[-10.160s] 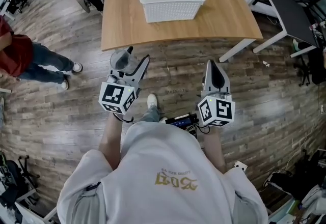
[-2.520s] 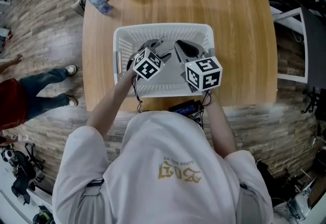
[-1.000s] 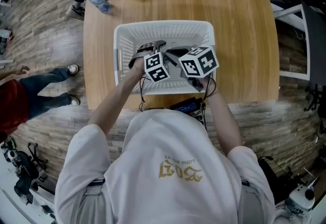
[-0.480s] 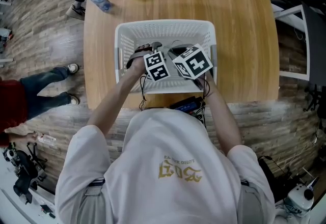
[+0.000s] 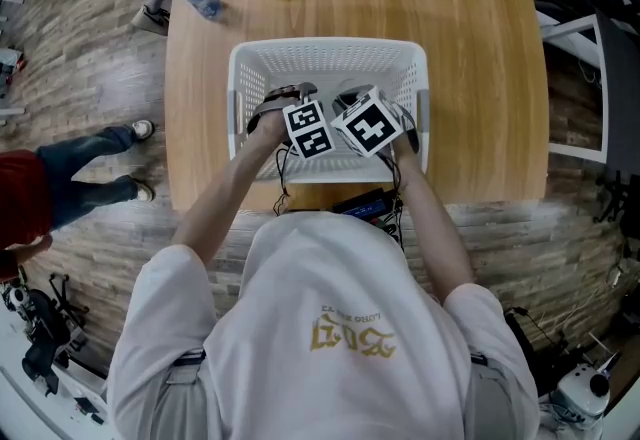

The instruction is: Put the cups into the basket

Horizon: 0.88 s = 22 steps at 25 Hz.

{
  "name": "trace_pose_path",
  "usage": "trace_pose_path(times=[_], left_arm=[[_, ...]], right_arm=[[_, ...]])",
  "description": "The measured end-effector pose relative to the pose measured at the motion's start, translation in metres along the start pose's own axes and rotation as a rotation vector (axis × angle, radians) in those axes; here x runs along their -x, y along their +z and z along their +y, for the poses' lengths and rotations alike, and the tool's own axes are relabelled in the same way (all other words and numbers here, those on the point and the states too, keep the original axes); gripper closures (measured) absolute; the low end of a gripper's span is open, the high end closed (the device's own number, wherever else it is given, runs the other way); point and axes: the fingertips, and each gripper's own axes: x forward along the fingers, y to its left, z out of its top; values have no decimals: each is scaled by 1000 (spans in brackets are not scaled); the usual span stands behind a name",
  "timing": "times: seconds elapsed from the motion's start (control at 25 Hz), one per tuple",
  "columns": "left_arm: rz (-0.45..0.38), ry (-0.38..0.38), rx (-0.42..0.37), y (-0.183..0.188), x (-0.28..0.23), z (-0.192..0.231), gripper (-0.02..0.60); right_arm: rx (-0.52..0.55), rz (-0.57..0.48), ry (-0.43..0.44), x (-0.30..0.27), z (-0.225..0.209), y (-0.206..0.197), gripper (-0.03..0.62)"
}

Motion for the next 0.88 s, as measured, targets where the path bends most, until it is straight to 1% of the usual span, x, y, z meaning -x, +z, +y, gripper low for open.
trace_pose_path(times=[0.08, 0.12, 0.16, 0.2, 0.28, 0.44, 0.64, 0.76, 0.88], left_arm=[[-3, 47, 10, 1, 2, 10, 414], [-10, 76, 22, 2, 4, 15, 472], [-20, 100, 36, 3, 7, 20, 560], [-31, 114, 51, 4, 9, 23, 575], [-44, 117, 63, 6, 12, 25, 575], [-33, 113, 65, 2, 15, 24, 575], [-70, 64, 170, 11, 32, 22, 575], [-85, 66, 180, 13, 42, 20, 575], [-125, 69, 209, 19, 53, 24, 575]], right_arm=[[21, 28, -18, -2, -3, -4, 568], [31, 38, -28, -3, -4, -5, 568], [40, 45, -34, -4, -4, -6, 568], [48, 49, -40, -5, -3, -6, 568], [64, 55, -49, -6, -2, -5, 568], [84, 64, -47, -6, 0, -4, 568], [50, 32, -35, -6, 0, -3, 566], [58, -3, -28, -5, 4, 1, 565], [22, -57, 6, -4, 8, 9, 562]])
